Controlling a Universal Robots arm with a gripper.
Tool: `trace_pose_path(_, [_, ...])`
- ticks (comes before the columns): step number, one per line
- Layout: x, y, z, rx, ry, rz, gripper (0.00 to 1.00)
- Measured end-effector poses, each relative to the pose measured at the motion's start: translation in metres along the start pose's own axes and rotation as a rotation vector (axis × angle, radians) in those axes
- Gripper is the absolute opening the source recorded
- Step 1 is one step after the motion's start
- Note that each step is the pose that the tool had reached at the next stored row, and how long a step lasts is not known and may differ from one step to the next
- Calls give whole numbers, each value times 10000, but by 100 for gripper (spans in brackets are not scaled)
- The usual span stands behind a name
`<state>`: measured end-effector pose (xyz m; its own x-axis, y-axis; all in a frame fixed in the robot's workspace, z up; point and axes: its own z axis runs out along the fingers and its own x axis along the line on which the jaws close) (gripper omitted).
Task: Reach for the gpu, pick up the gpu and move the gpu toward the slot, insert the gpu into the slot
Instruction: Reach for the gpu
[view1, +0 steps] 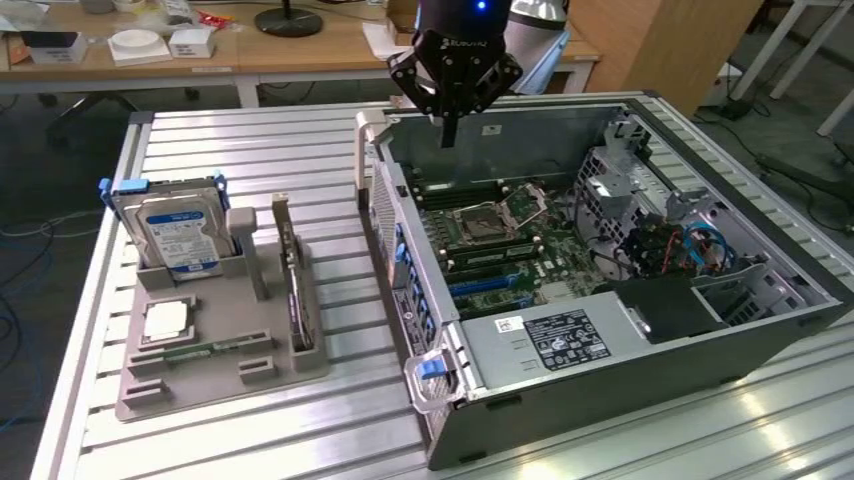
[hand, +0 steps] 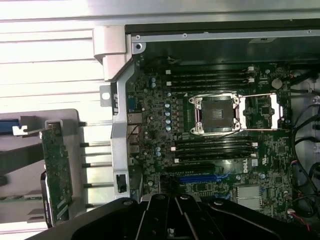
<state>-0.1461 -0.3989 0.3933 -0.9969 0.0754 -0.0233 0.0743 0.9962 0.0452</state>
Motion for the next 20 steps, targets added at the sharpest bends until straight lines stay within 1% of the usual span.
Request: trace_pose_path(20, [126,-9,-3,0,0,0,10])
